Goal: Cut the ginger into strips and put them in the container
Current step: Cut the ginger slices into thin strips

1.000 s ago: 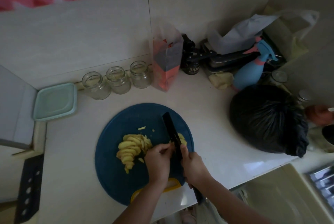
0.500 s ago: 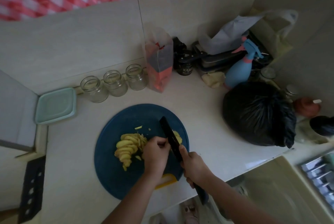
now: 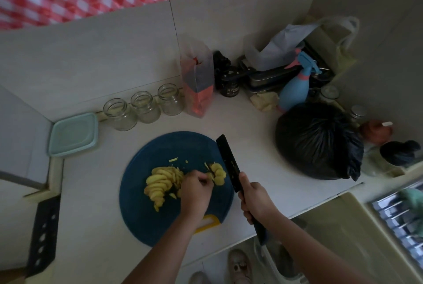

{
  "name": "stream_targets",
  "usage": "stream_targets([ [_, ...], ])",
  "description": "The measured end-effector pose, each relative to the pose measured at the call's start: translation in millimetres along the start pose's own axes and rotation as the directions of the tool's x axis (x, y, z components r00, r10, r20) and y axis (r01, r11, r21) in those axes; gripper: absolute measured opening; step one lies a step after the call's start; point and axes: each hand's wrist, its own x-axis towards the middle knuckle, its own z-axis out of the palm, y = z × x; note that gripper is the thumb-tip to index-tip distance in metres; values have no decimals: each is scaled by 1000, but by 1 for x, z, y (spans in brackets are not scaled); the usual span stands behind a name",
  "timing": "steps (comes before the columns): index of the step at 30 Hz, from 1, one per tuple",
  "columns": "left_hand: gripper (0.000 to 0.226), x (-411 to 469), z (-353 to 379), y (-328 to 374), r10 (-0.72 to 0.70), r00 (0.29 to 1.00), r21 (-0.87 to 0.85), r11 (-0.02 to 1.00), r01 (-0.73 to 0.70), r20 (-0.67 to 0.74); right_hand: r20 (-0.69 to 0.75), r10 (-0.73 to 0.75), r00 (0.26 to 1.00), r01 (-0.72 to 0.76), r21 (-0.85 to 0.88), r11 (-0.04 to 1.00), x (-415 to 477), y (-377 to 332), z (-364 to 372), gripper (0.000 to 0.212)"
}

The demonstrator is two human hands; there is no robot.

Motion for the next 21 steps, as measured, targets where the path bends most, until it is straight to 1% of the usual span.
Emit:
stream_targets([
  [3, 16, 0, 1, 6, 42, 999, 103, 994, -45, 31, 3, 4, 1000, -4, -4, 1000, 0, 1, 2, 56],
  [5, 25, 3, 1, 6, 54, 997, 124, 990, -60, 50, 4, 7, 1000, -7, -11, 1000, 0, 2, 2, 55],
  [7, 29, 7, -1, 6, 66, 995, 136, 988, -76, 75, 3, 12, 1000, -12, -11, 1000, 0, 3, 1, 56],
  [12, 17, 16, 0, 0, 131, 986, 161, 976, -146, 103, -7, 7, 1000, -7, -6, 1000, 0, 5, -2, 55],
  [15, 15, 18, -1, 0, 179, 976, 247, 947, -205, 122, 0, 1, 1000, -1, -8, 1000, 0, 5, -3, 55],
  [17, 10, 18, -3, -1, 222, 965, 308, 916, -255, 140, 0, -3, 1000, 3, -8, 1000, 0, 5, -3, 55],
  [21, 5, 21, -6, -3, 263, 953, 341, 891, -300, 151, -6, -15, 1000, 15, -12, 1000, 0, 6, -5, 56],
])
